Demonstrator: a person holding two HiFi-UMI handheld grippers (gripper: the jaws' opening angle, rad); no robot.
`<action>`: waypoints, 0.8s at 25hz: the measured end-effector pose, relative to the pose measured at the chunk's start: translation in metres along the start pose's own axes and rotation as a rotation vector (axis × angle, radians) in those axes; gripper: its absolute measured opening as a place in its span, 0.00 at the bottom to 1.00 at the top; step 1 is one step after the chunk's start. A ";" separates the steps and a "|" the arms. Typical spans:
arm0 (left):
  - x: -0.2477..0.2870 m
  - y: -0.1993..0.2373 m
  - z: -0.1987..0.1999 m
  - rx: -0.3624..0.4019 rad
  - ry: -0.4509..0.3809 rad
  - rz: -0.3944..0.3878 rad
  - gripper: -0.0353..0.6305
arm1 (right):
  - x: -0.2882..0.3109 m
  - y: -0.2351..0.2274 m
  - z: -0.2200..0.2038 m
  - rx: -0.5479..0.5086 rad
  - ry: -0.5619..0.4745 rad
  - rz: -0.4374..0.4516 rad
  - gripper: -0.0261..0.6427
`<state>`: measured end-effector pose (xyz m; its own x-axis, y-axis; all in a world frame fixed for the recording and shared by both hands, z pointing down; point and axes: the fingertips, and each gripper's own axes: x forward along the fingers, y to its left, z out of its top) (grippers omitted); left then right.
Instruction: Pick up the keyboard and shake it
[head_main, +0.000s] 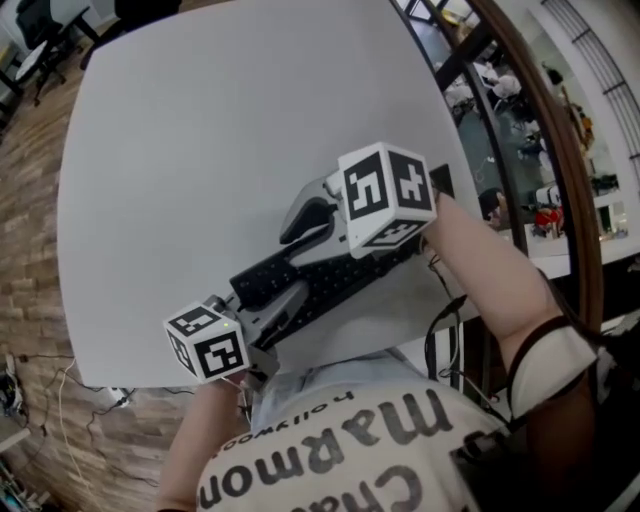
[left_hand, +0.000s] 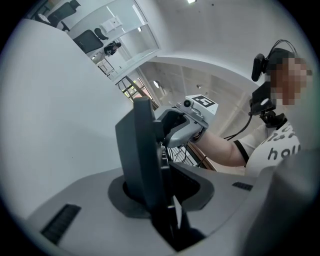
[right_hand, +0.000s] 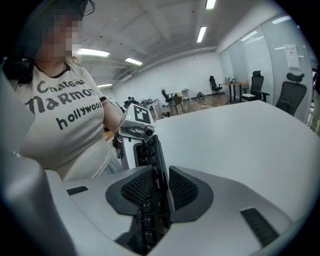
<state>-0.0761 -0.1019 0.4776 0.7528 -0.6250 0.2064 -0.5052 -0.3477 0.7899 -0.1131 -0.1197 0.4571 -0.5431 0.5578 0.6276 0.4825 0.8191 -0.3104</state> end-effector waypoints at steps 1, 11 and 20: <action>0.000 -0.001 0.001 0.009 0.007 -0.004 0.20 | -0.002 0.000 0.001 -0.010 -0.007 -0.023 0.22; 0.003 -0.012 -0.006 0.121 0.056 -0.041 0.18 | -0.036 0.008 0.017 0.020 -0.194 -0.218 0.23; 0.001 -0.002 -0.004 0.094 0.060 -0.039 0.19 | -0.131 0.013 0.019 0.335 -0.677 -0.447 0.19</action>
<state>-0.0725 -0.0990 0.4789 0.7951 -0.5680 0.2127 -0.5100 -0.4364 0.7412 -0.0492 -0.1799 0.3571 -0.9753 0.0477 0.2155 -0.0428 0.9169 -0.3968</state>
